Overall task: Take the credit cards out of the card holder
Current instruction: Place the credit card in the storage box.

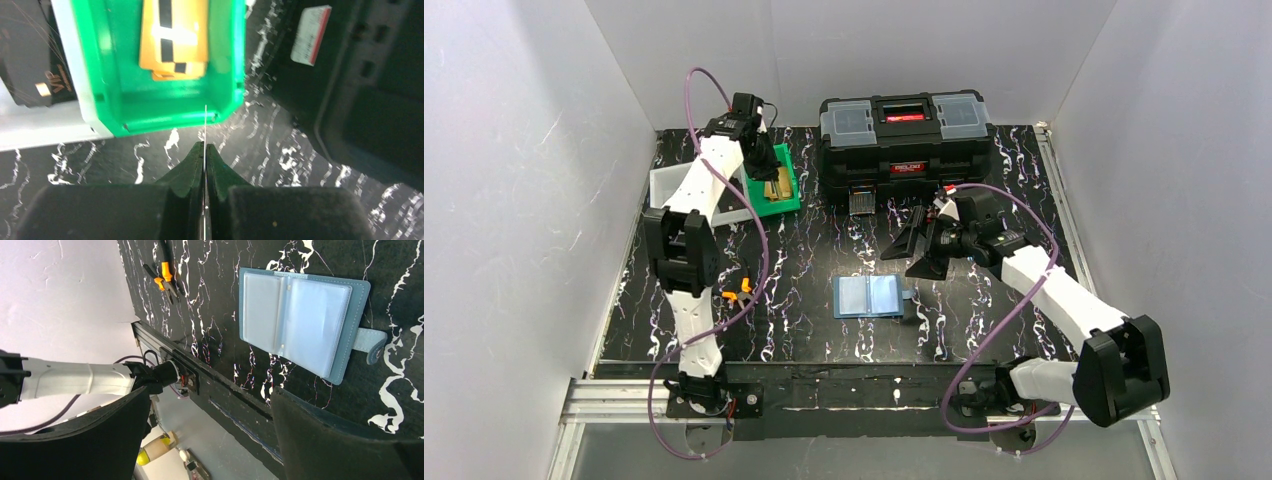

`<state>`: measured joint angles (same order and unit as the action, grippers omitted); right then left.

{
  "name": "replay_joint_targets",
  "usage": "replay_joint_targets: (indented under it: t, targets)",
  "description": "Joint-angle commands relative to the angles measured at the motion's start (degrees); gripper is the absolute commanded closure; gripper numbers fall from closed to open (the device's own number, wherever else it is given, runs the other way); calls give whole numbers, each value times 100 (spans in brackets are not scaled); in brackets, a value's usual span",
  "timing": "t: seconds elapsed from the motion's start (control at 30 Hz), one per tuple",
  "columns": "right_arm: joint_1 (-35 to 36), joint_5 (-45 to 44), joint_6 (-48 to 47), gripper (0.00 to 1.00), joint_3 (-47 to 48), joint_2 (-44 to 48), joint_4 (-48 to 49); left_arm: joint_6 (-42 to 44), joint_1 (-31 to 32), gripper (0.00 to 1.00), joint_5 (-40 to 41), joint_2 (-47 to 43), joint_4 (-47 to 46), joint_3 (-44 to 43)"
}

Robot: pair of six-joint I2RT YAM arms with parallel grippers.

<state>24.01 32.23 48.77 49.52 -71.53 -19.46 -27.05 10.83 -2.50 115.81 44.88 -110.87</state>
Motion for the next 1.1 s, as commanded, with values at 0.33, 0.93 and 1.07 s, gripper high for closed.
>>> replay_joint_targets:
  t: [0.33, 0.93, 1.07]
  targets:
    - [-28, -378, -303, 4, 220, 657, -626, 557, -254, 100, 411, 1137, -390, -1122]
    - [-28, -729, -250, 2, 215, 510, -731, 512, -303, 49, -204, 626, 117, -1458]
    - [-28, -1165, -237, 2, 290, 522, -856, 236, -247, 50, -672, 55, -125, -648]
